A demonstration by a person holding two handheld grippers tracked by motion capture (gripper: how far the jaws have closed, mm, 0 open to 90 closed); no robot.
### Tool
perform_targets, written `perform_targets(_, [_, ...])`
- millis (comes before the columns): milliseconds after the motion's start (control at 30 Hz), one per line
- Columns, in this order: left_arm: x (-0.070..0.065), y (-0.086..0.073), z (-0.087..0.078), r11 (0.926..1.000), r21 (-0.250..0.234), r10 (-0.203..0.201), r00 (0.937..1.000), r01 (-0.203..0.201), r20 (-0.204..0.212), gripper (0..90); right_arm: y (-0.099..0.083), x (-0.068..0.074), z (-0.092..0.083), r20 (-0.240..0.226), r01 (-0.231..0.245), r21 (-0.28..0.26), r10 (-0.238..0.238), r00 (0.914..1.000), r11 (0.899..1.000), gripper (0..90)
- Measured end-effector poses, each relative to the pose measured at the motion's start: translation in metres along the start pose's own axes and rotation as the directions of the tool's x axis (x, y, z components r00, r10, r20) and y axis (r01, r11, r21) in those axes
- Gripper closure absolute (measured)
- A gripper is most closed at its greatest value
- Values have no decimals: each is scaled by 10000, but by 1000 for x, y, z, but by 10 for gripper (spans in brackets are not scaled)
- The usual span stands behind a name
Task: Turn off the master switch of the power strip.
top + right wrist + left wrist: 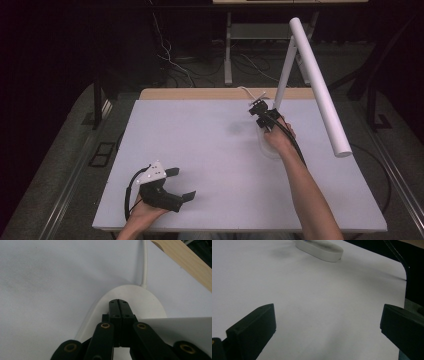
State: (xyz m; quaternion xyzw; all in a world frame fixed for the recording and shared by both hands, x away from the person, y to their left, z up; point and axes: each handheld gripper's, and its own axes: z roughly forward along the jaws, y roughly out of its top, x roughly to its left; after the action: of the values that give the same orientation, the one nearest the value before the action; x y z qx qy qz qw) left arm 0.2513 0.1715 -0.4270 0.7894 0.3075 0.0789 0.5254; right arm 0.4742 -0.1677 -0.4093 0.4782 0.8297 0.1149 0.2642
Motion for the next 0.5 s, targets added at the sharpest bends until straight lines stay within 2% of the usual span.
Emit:
perform_targets(100, [0,0,0,10000,-34,-51,10000,51,-5,0,0,-2,-1,-27,55,-129,-56,10000,9999,896])
perform_targets(167, [0,0,0,10000,-23,-75,10000,75,-2,0,1,-6,-3,-278,-100,-43,99,9996,9999,894])
perform_targets(233, [0,1,1,10000,-17,-60,10000,60,19,0,-1,-9,-3,-246,-90,-45,88,9997,9999,893])
perform_targets(500, [0,0,1,10000,8,-61,10000,61,32,0,-2,-10,-13,-251,-154,-614,139,9996,9980,893])
